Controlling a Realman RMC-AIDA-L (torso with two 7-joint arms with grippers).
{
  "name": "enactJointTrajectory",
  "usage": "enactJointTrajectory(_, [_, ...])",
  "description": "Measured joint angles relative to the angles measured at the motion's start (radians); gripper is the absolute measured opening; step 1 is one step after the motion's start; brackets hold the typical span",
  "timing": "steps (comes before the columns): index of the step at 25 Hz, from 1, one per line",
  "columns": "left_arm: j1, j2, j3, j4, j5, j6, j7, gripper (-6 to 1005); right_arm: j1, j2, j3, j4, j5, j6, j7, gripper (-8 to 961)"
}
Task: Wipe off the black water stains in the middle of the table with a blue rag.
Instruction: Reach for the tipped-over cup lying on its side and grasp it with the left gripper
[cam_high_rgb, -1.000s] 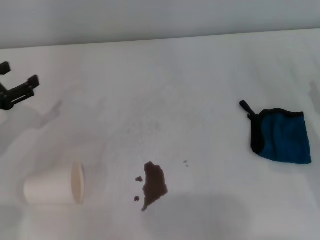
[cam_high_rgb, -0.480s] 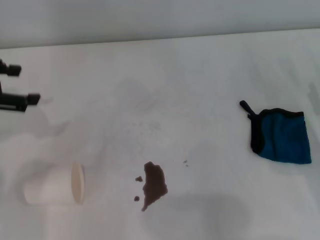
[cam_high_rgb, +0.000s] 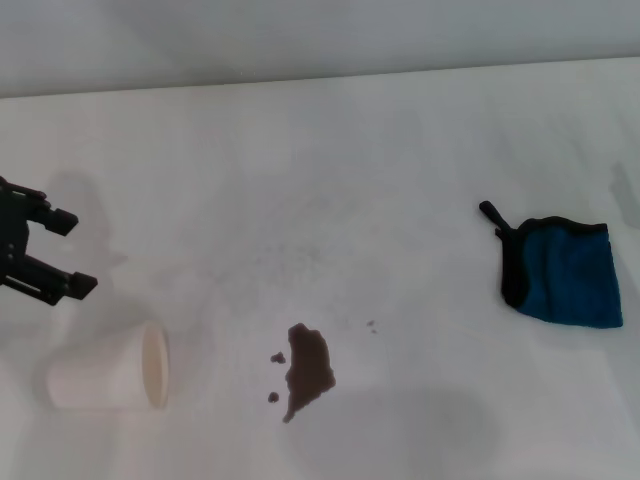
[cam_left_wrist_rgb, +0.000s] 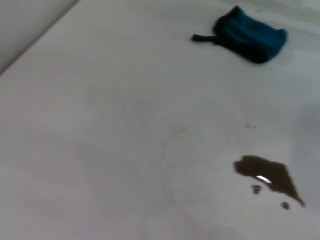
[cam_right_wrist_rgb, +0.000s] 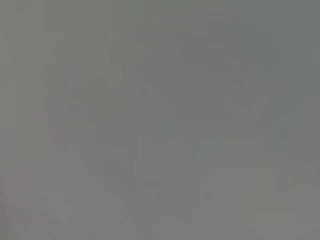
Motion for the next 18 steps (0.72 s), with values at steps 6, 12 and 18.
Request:
enactJointTrajectory(6, [-0.014, -0.003, 0.0, 0.035, 0.048, 0.012, 0.049, 886, -0.002, 0.0, 0.0, 0.003, -0.002, 0.007, 0.005, 670])
enactJointTrajectory(12, [-0.024, -0.005, 0.0, 0.09, 0.096, 0.002, 0.069, 886, 0.0, 0.001, -0.003, 0.003, -0.002, 0.009, 0.005, 670])
enactJointTrajectory(18, [-0.013, -0.007, 0.0, 0.175, 0.175, -0.073, 0.083, 886, 0.001, 0.001, 0.0, -0.002, -0.001, 0.009, 0.005, 671])
